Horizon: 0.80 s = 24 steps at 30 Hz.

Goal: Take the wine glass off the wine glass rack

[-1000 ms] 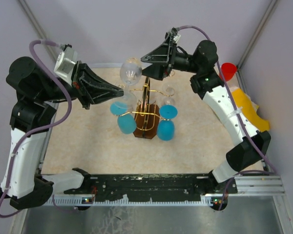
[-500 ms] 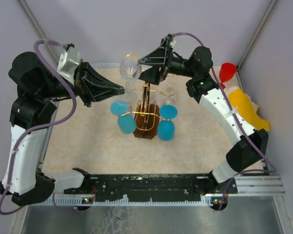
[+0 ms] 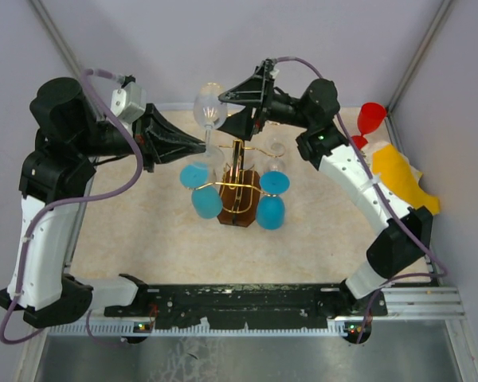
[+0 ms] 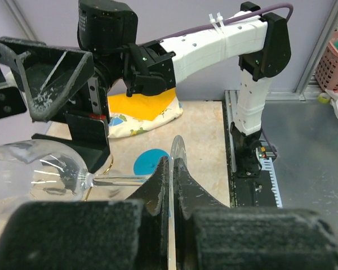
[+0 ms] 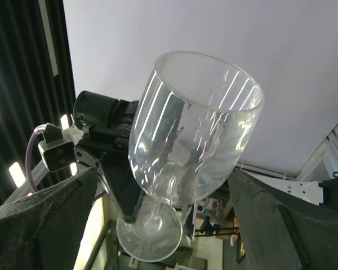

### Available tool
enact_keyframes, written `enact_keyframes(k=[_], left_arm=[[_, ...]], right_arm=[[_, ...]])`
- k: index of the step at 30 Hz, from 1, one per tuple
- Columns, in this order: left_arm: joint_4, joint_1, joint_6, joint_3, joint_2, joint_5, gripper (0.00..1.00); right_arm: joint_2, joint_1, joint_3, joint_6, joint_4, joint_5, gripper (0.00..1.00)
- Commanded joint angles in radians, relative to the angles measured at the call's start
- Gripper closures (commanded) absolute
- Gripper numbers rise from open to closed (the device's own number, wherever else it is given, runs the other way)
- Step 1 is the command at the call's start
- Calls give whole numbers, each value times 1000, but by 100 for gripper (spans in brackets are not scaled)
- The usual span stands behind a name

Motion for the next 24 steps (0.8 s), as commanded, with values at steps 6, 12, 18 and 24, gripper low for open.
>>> enact_keyframes(k=[6,12,18,24], left_arm=[[-8,-5,108,-15,-2,50,100],[-30,-4,139,-17,-5,33,100],[-39,-4,162,-24,-3,21,100],[-37,-5,171,-27,0,7,100]], right_arm=[[77,62,110,52,86,9,2],[88,64,131,58,92,10,13],[88,64,122,48,76,9,23],[88,64,115,41,72,13,31]])
